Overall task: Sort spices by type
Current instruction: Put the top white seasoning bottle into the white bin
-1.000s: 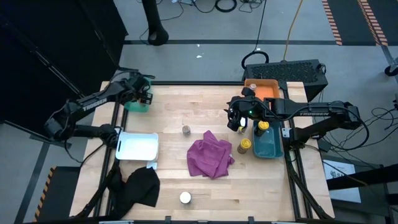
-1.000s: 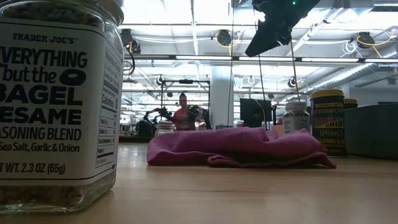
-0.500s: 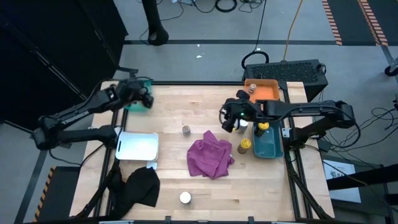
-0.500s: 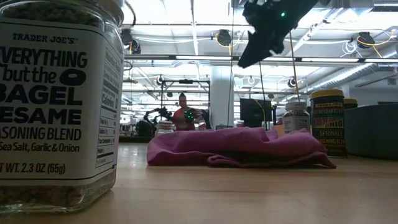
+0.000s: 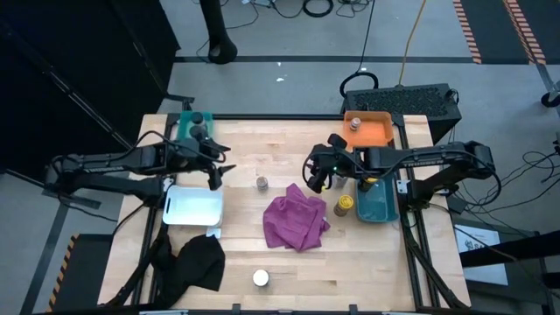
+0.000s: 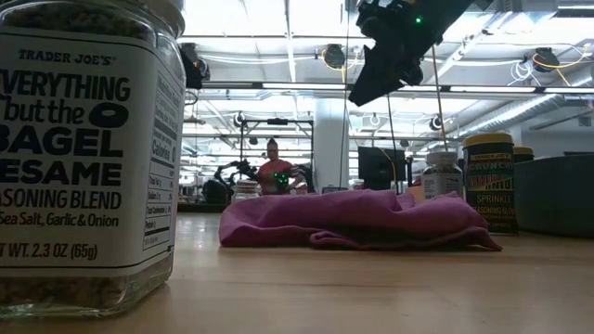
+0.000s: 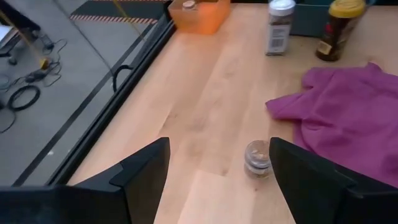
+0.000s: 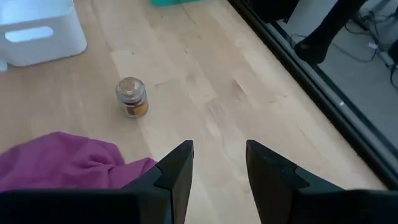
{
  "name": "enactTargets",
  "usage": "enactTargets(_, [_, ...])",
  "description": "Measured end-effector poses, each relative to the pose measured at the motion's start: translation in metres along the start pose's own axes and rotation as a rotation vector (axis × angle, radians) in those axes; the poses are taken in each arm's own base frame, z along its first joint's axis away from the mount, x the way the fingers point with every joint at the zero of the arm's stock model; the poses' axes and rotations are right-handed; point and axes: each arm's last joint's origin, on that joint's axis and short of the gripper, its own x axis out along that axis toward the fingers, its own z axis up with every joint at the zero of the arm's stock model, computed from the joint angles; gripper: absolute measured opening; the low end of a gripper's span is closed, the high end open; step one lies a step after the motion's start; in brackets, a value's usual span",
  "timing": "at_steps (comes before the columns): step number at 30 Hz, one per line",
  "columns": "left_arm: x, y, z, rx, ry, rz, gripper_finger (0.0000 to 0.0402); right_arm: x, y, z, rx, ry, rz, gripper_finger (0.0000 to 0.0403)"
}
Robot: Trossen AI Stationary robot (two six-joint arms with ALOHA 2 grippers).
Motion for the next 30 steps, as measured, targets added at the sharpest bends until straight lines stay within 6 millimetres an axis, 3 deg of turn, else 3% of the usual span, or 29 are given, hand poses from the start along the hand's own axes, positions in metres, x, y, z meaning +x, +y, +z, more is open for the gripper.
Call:
enactTargets(7, [0.003, -0.003, 0.003, 0.060, -0.028, -0.010, 0.0281, -0.010, -0.001, -0.003, 0.106, 0.126, -0.031, 0.0130])
enactTargets(14, [0.002, -0.003, 0.011, 0.115, -0.108, 0.000, 0.0281, -0.033, -0.013, 0.005, 0.344, 0.274, -0.144, 0.0130])
enactTargets(20, [0.002, -0.003, 0.010, 0.110, -0.102, -0.001, 0.0281, -0.046, -0.025, 0.000, 0.497, 0.471, -0.198, 0.0130])
enactTargets(30, [0.002, -0.003, 0.013, 0.084, -0.125, 0.000, 0.0281, -0.050, -0.040, -0.009, 0.509, 0.629, -0.240, 0.0163])
